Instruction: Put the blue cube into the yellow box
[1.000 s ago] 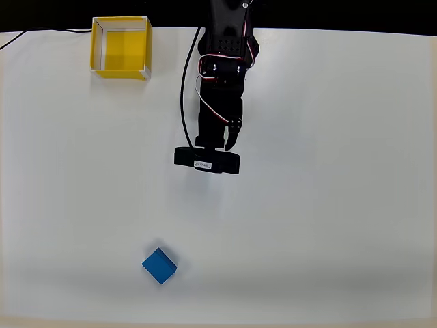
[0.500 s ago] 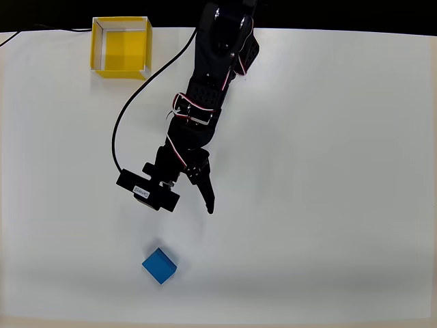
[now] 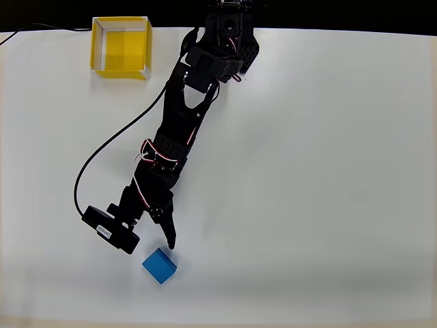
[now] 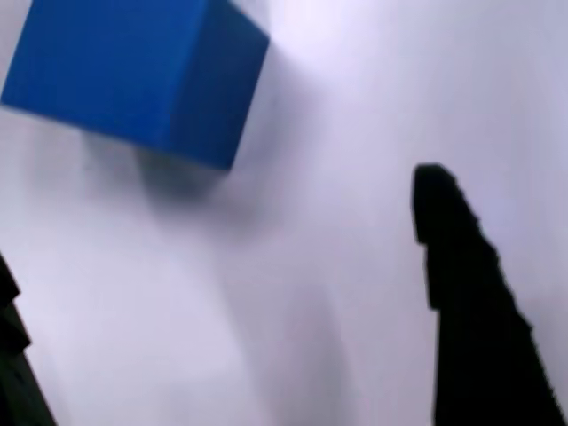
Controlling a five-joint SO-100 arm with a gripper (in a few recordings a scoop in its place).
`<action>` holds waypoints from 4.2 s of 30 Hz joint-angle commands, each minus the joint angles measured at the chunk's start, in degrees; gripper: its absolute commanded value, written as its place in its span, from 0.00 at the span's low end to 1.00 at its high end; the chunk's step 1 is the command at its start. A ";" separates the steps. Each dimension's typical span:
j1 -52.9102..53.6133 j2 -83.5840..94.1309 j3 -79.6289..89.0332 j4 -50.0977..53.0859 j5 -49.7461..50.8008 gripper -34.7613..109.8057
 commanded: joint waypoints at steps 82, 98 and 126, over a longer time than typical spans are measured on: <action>-4.22 -15.82 -37.00 5.36 -6.42 0.41; -4.39 16.70 -20.21 16.44 -7.91 0.40; 46.14 54.23 -1.85 47.11 -11.69 0.39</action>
